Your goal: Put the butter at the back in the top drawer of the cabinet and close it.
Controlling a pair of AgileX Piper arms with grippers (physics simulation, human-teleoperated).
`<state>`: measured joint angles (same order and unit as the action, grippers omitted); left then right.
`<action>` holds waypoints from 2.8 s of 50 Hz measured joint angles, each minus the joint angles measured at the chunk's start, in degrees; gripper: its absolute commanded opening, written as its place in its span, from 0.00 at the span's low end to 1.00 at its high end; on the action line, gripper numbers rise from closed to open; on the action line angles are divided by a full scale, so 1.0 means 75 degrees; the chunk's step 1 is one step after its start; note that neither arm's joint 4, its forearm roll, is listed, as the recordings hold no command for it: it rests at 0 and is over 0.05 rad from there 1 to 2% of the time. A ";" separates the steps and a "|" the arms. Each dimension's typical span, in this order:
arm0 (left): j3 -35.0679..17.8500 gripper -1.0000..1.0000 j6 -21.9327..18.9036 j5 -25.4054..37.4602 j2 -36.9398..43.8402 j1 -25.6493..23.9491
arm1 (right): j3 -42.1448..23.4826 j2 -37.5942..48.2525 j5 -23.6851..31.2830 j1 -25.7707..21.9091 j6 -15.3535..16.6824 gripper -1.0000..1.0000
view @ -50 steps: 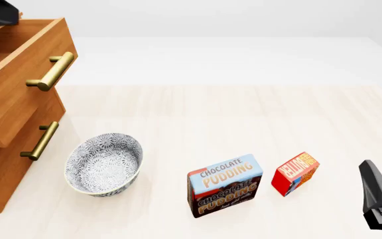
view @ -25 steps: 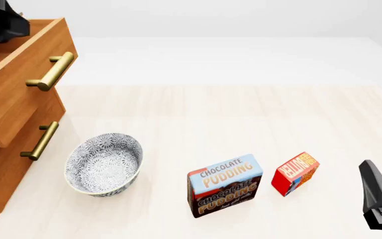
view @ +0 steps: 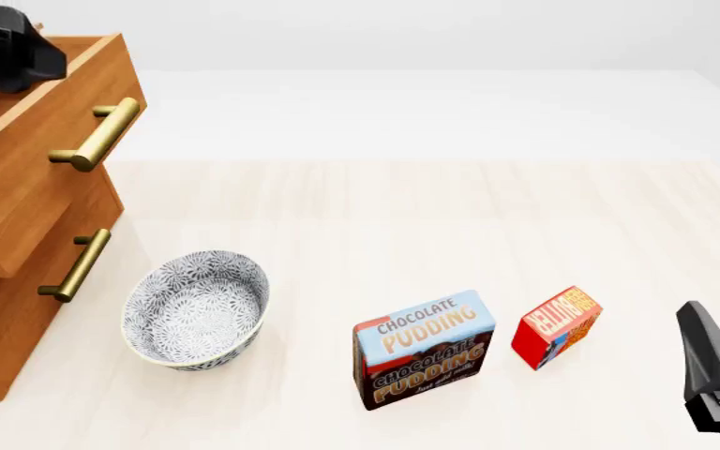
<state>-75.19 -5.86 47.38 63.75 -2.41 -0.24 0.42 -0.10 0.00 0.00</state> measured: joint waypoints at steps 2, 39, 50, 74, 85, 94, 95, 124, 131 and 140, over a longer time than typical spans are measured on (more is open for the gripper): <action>0.0026 1.00 0.0013 -0.0019 0.0001 0.0007 | 0.0000 0.0000 0.0000 0.0000 0.0000 1.00; 0.0299 1.00 0.0173 -0.0234 0.0086 0.0129 | 0.0000 0.0000 0.0000 0.0000 0.0000 1.00; 0.0394 1.00 0.0203 -0.0318 0.0168 0.0160 | 0.0000 0.0000 0.0000 0.0000 0.0000 1.00; 0.0648 1.00 0.0281 -0.0540 0.0317 0.0218 | 0.0000 0.0000 0.0000 0.0000 0.0000 1.00; 0.0820 1.00 0.0328 -0.0679 0.0387 0.0227 | 0.0000 0.0000 0.0000 0.0000 0.0000 1.00; 0.0931 1.00 0.0348 -0.0765 0.0439 0.0244 | 0.0000 0.0000 0.0000 0.0000 0.0000 1.00; 0.0941 1.00 0.0350 -0.0773 0.0445 0.0246 | 0.0000 0.0000 0.0000 0.0000 0.0000 1.00; 0.1196 1.00 0.0379 -0.0981 0.0612 0.0270 | 0.0000 0.0000 0.0000 0.0000 0.0000 1.00; 0.1284 1.00 0.0393 -0.1044 0.0641 0.0272 | 0.0000 0.0000 0.0000 0.0000 0.0000 1.00; 0.1367 1.00 0.0403 -0.1113 0.0645 0.0287 | 0.0000 0.0000 0.0000 0.0000 0.0000 1.00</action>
<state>-64.93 -2.84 39.03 68.59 -0.26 -0.24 0.42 -0.10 0.00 0.00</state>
